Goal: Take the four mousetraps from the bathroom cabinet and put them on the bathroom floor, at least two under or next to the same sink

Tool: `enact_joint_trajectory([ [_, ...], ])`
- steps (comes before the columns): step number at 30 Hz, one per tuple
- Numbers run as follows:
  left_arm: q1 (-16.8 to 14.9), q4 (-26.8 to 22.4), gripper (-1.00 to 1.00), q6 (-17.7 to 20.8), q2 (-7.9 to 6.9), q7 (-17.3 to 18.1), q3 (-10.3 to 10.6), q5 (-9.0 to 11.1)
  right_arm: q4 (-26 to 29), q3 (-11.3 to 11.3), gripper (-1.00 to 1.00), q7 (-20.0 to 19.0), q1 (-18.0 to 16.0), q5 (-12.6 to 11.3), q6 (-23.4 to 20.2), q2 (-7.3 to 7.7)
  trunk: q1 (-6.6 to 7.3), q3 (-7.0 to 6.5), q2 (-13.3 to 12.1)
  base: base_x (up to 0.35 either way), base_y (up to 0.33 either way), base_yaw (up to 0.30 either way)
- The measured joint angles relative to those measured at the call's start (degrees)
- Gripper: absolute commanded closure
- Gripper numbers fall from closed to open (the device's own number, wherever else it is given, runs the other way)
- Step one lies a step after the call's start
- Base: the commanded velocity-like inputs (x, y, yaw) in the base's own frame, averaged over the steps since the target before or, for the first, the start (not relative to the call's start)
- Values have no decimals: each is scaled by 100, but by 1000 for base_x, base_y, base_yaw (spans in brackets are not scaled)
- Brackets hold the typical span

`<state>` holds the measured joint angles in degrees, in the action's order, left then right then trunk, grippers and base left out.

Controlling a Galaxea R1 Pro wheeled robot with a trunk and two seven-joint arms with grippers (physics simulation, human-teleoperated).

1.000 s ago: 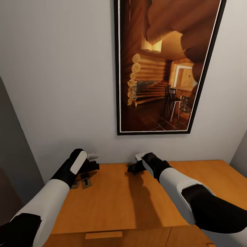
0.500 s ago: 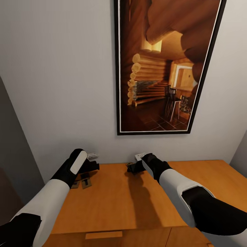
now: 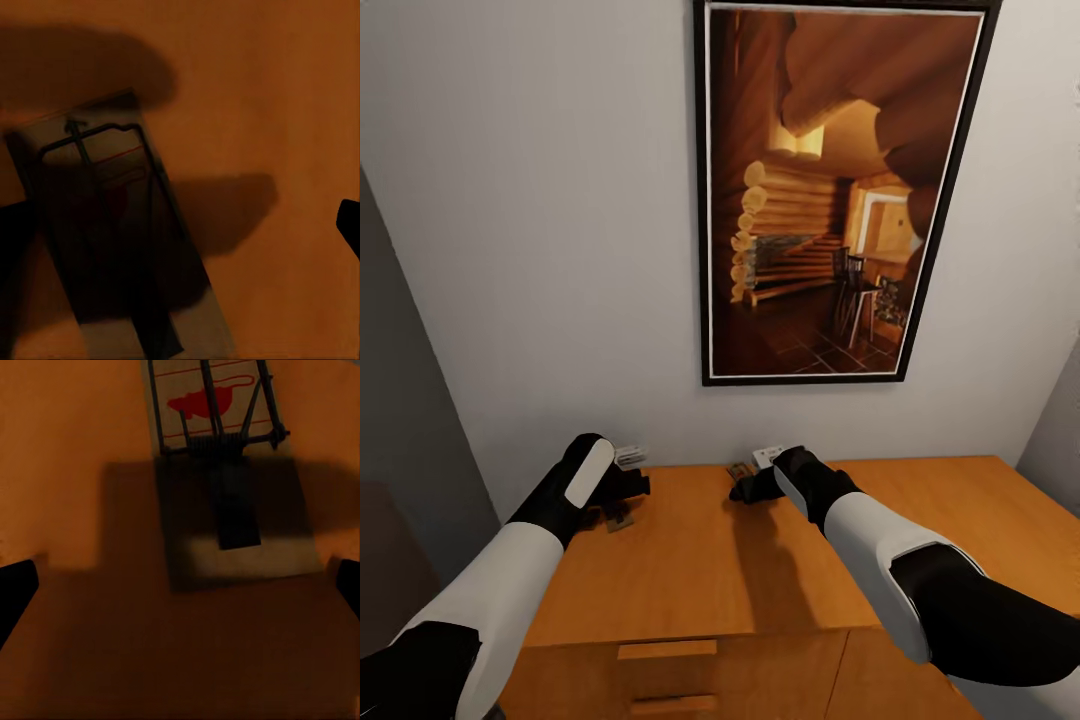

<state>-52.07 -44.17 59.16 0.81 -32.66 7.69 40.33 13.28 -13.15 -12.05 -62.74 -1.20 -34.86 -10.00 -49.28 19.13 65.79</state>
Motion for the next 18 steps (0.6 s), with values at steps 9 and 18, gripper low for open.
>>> enact_joint_trajectory([
  [9, 0, 1, -100, -1, -7, 3, 1, 2, 1, 2, -100, -4, 0, -13, -1, 0, 0, 0, 0, -13, 0, 0],
  [18, 0, 2, -100, -1, -8, 4, 1, 2, 2, 1, -100, -4, 0, -11, -4, 0, 0, 0, 0, -1, 0, 0],
])
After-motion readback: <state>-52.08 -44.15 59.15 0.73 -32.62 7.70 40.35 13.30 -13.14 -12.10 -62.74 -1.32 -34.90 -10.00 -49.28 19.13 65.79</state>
